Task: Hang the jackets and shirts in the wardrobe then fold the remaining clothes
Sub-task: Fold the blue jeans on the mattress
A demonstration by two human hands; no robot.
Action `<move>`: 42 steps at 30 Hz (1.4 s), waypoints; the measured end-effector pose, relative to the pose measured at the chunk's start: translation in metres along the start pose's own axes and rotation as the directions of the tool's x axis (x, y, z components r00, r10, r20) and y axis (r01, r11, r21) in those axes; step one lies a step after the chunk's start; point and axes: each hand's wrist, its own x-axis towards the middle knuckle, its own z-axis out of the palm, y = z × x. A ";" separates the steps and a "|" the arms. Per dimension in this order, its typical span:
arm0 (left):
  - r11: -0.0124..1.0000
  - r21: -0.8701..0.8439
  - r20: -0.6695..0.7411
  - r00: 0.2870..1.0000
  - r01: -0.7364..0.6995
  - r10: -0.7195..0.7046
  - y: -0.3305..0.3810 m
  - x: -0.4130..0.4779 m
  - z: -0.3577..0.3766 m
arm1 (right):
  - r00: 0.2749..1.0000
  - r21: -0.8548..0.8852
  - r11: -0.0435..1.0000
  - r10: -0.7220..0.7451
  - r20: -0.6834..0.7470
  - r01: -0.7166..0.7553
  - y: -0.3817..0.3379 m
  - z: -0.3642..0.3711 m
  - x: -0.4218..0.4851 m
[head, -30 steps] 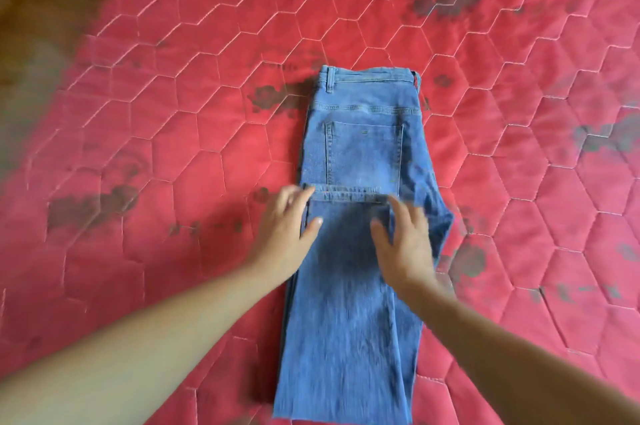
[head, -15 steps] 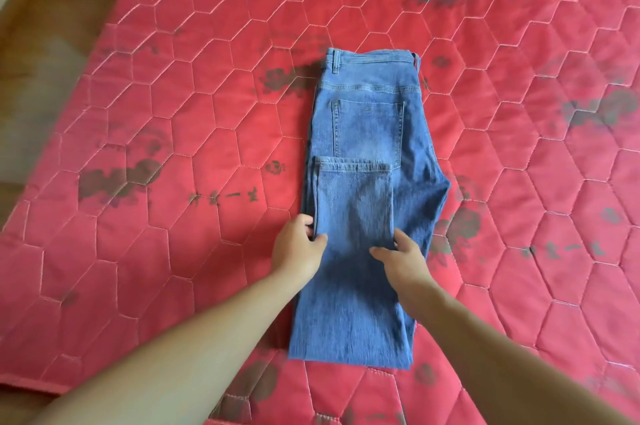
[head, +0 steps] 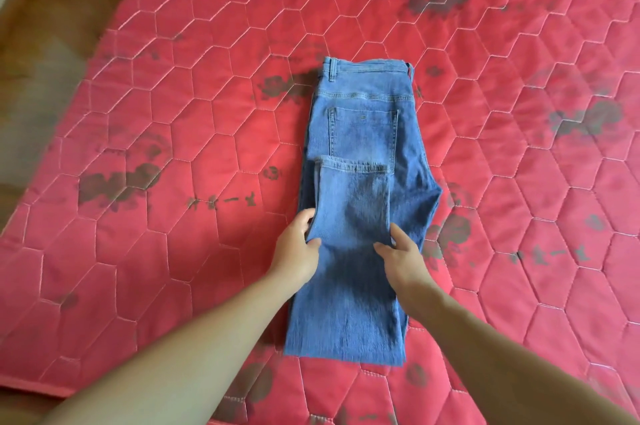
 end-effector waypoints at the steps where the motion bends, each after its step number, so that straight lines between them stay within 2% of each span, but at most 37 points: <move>1: 0.999 -0.042 -0.008 1.000 -0.027 0.027 0.009 0.003 -0.005 | 1.000 0.016 1.000 -0.027 0.003 0.027 -0.011 -0.002 0.000; 6: 0.953 -0.249 -0.048 0.985 -0.175 0.168 0.087 0.023 -0.035 | 0.982 0.115 0.976 -0.187 0.009 0.185 -0.085 -0.014 0.007; 9: 0.937 -0.309 -0.093 0.986 -0.162 0.140 0.118 0.051 -0.049 | 0.977 0.171 0.963 -0.211 0.011 0.206 -0.119 -0.018 0.033; 11: 0.961 -0.275 -0.049 0.999 -0.020 0.007 0.115 0.068 -0.053 | 0.995 0.064 0.993 -0.099 0.015 0.098 -0.117 -0.021 0.057; 13: 0.954 -0.217 0.058 0.979 0.206 -0.198 0.096 0.065 -0.050 | 0.997 -0.080 0.994 0.078 0.019 -0.076 -0.090 -0.021 0.069; 14: 0.945 -0.175 0.103 0.959 0.277 -0.263 0.081 0.056 -0.044 | 0.989 -0.113 0.983 0.150 0.020 -0.146 -0.073 -0.020 0.066; 15: 0.948 -0.126 0.117 0.954 0.291 -0.277 0.065 0.045 -0.036 | 0.982 -0.145 0.973 0.186 0.016 -0.182 -0.054 -0.019 0.060; 17: 0.966 -0.065 0.095 0.965 0.250 -0.243 0.034 0.025 -0.020 | 0.981 -0.227 0.955 0.182 -0.066 -0.192 -0.020 -0.016 0.045; 19: 0.977 -0.041 0.000 0.977 0.211 -0.212 0.013 0.016 -0.007 | 0.978 -0.275 0.944 0.146 -0.147 -0.182 0.007 -0.015 0.038; 22: 0.983 0.032 -0.085 0.981 0.180 -0.177 0.004 0.006 0.001 | 0.975 -0.255 0.944 0.181 -0.128 -0.209 0.025 -0.015 0.028; 24: 0.982 0.061 -0.066 0.982 0.181 -0.177 -0.001 -0.003 0.003 | 0.970 -0.266 0.934 0.214 -0.119 -0.239 0.033 -0.019 0.022; 27: 0.979 0.101 -0.026 0.984 0.179 -0.177 -0.012 -0.016 0.004 | 0.972 -0.291 0.931 0.186 -0.142 -0.221 0.042 -0.021 0.013; 31: 0.960 0.238 -0.062 0.989 0.147 -0.136 -0.028 -0.033 0.003 | 0.971 -0.330 0.919 0.169 -0.166 -0.216 0.053 -0.019 0.001; 34: 0.964 0.245 -0.072 0.994 0.103 -0.088 -0.036 -0.047 0.003 | 0.977 -0.362 0.909 0.171 -0.129 -0.207 0.059 -0.023 -0.005; 37: 0.984 0.161 -0.033 0.997 0.076 -0.071 -0.047 -0.062 0.000 | 0.975 -0.311 0.924 0.206 -0.082 -0.222 0.066 -0.028 -0.012; 39: 0.985 0.172 -0.015 1.000 -0.002 0.004 -0.056 -0.073 -0.001 | 0.973 -0.241 0.943 0.221 -0.059 -0.229 0.070 -0.028 -0.022; 42: 0.974 0.202 -0.065 0.991 -0.102 0.117 -0.060 -0.083 0.002 | 0.971 -0.172 0.956 0.237 -0.036 -0.240 0.070 -0.029 -0.031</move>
